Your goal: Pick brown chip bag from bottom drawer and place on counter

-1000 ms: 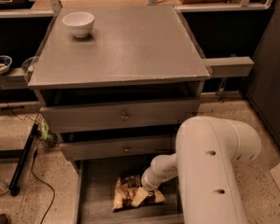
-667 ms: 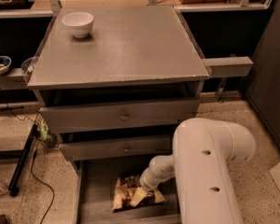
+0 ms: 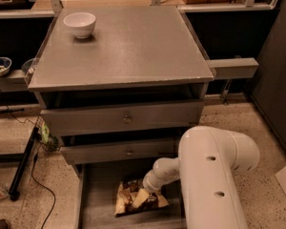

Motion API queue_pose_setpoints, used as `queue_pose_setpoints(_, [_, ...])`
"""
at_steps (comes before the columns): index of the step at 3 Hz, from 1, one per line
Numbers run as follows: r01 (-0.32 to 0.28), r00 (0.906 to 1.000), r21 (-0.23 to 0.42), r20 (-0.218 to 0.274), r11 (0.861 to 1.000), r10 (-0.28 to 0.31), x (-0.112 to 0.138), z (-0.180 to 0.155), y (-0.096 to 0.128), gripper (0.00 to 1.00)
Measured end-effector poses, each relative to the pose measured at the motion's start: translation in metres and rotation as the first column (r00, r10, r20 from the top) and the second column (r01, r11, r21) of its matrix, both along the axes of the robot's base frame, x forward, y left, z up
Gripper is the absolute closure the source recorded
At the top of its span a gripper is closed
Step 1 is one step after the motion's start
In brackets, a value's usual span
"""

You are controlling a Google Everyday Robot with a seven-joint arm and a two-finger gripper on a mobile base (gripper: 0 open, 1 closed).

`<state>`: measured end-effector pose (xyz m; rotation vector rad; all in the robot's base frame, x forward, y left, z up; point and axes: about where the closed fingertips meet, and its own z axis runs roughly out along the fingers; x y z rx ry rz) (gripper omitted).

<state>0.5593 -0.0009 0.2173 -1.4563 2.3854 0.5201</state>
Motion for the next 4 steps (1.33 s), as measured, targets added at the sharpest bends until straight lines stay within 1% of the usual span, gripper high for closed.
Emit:
queue_pose_setpoints(1, [-0.009,1.0,0.002,-0.001,1.0,0.009,0.001,-0.003,0.001,0.0])
queue_pose_setpoints(2, [-0.007,0.9998,0.025,-0.016,1.0,0.007,0.005,-0.009,0.001,0.0])
queue_pose_setpoints(4, [0.025,0.9987,0.061,-0.046,0.998,-0.022,0.023,-0.029,0.002,0.0])
